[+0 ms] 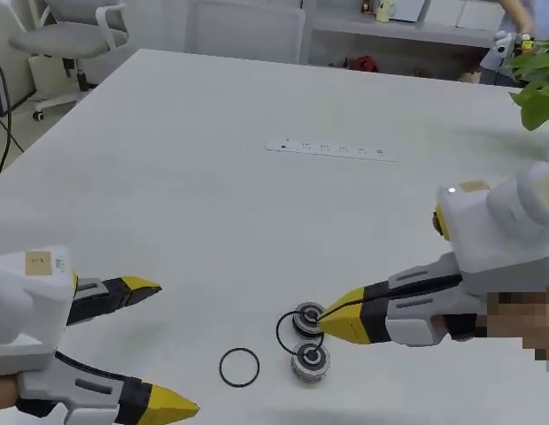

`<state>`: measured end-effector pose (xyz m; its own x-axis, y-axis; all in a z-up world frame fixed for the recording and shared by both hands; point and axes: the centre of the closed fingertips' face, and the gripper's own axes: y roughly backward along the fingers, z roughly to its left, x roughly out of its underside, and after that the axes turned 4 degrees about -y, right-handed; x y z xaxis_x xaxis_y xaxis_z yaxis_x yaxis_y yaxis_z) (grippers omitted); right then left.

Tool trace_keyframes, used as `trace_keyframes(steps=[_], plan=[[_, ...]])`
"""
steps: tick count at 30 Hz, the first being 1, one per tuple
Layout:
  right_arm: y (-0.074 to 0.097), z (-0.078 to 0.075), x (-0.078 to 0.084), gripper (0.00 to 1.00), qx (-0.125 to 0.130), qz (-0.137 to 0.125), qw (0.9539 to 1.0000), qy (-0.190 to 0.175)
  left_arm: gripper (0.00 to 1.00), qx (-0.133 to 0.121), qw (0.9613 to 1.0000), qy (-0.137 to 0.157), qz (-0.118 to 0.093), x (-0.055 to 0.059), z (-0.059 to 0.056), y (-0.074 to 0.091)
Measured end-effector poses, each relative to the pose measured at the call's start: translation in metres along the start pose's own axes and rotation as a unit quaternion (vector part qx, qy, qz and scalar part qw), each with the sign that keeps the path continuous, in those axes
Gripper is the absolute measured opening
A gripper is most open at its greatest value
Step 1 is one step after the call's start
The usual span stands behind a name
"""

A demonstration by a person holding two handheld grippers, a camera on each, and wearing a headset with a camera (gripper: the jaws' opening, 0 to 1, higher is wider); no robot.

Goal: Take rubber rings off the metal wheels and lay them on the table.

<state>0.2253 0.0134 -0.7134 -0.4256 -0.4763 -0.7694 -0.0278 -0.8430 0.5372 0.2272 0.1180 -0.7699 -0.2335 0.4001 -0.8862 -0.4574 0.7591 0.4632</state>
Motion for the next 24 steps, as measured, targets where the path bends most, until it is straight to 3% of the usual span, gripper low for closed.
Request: trace_keyframes(steps=[6, 17, 24], plan=[[-0.012, -0.003, 0.001, 0.00, -0.006, 0.001, 0.9999, -0.009, 1.00, -0.001, 1.0000, 0.002, 0.002, 0.002, 0.000, -0.003], [-0.029, -0.003, 0.011, 0.00, -0.010, 0.012, 0.9994, -0.030, 1.00, 0.008, 1.0000, 0.006, 0.002, 0.004, -0.006, -0.007], [-0.035, -0.013, 0.014, 0.00, -0.012, 0.014, 0.9987, -0.047, 0.99, 0.011, 0.9999, 0.011, -0.004, 0.002, -0.007, -0.009]])
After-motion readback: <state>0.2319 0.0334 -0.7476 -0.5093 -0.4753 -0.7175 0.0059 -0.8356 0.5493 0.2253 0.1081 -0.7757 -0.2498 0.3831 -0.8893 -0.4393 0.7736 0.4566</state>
